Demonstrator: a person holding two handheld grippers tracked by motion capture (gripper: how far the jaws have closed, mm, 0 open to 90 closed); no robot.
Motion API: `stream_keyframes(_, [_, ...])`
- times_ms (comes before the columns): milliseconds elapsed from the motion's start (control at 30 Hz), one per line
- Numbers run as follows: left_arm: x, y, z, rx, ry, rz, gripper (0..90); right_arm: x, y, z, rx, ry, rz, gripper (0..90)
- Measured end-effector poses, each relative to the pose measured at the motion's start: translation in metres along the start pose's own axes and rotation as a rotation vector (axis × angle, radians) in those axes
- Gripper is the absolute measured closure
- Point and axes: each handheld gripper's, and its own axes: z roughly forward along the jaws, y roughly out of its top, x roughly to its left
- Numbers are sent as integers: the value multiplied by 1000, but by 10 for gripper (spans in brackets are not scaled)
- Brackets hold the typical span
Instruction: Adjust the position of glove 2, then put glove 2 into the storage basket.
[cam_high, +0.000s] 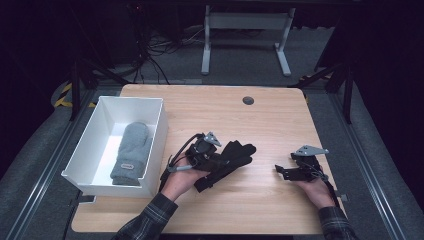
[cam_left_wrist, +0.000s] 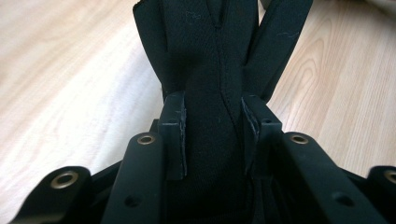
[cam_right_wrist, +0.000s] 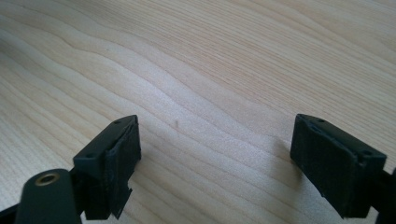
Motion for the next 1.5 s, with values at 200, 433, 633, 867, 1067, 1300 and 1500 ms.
stream_keyframes(200, [0,13,-26,-21,33,-13,660,0,0,0,0,0,0,167])
stream_keyframes(433, [6,21,-46,-24,52,-37,660,0,0,0,0,-4,1,165])
stream_keyframes(633, [14,26,-69,-33,77,-34,659,0,0,0,1,-6,4,161])
stream_keyframes(867, [25,26,-101,-67,118,-60,659,0,0,0,1,-6,8,158])
stream_keyframes(1067, [39,18,-122,-84,151,-93,659,0,0,0,1,-5,8,158])
stream_keyframes(1300, [55,2,-145,-99,205,-146,659,0,0,0,2,-6,8,158])
stream_keyframes(1500, [69,-14,-163,-112,256,-192,659,0,0,0,1,-6,9,158])
